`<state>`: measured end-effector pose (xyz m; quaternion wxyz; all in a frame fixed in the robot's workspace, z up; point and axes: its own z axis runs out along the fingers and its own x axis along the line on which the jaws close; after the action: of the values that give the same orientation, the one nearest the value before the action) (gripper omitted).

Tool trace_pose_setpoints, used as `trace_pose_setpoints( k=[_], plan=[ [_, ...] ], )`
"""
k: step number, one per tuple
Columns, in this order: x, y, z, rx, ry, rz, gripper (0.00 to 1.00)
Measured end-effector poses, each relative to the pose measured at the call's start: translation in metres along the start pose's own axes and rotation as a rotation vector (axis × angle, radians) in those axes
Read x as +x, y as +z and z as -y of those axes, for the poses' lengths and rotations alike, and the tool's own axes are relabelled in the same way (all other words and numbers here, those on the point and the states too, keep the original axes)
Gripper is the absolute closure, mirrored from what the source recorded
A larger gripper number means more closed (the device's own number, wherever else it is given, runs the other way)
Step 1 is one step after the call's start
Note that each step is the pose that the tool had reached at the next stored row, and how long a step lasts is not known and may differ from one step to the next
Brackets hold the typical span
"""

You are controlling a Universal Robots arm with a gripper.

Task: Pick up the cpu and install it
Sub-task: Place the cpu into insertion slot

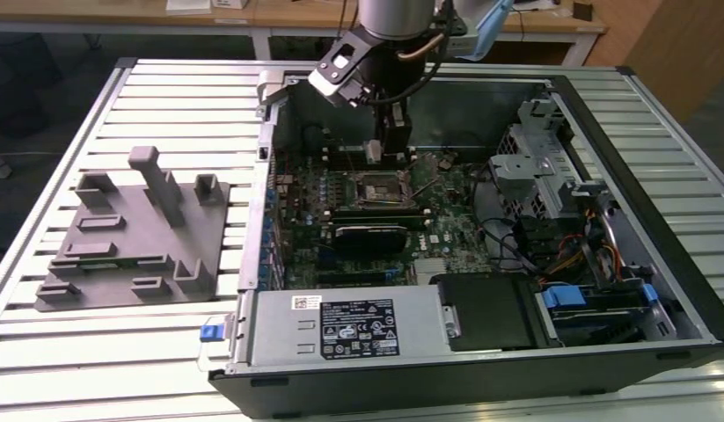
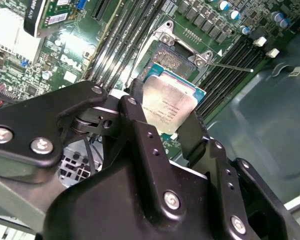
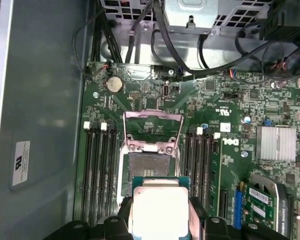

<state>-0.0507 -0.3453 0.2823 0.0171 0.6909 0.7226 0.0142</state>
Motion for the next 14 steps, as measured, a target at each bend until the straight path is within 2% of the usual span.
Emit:
trace_pose_setpoints(
  k=[14],
  plan=[
    [0.0033,0.0174,-0.0017,0.0001,0.006,0.0004,0.47]
  ],
)
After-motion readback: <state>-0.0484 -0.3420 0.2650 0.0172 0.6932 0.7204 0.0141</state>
